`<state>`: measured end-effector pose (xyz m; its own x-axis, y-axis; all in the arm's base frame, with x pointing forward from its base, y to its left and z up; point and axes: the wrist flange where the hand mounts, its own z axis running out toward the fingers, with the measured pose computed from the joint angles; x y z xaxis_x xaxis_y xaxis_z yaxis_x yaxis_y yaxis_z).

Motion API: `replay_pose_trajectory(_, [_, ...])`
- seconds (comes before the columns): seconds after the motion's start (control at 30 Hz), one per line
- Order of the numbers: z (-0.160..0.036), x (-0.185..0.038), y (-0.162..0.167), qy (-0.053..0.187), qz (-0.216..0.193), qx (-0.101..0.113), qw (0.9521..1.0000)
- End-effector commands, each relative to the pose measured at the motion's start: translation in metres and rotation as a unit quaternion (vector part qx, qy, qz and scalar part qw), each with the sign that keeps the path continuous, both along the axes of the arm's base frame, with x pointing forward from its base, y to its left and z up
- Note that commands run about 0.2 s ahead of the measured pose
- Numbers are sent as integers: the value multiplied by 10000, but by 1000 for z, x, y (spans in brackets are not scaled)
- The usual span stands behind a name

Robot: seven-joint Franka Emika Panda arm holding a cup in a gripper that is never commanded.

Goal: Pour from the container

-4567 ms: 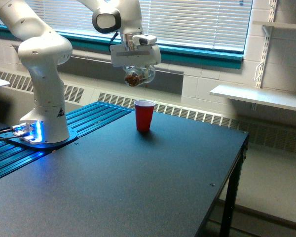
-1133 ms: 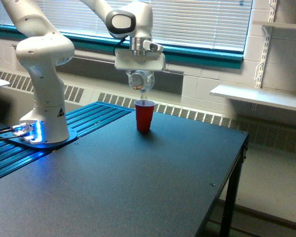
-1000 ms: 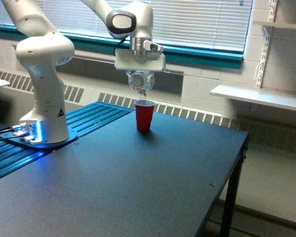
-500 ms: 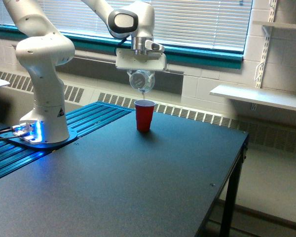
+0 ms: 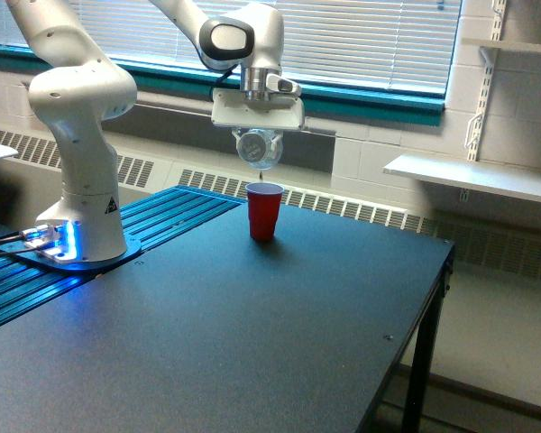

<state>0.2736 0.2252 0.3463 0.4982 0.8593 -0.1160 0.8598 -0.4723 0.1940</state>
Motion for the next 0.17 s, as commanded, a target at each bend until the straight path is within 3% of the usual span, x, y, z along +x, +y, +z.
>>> replay_pose_trajectory(0.03, [2, 2, 2, 5, 1, -22, 10000])
replay_pose_trajectory(0.17, [3, 2, 4, -97, 61, 47, 9999])
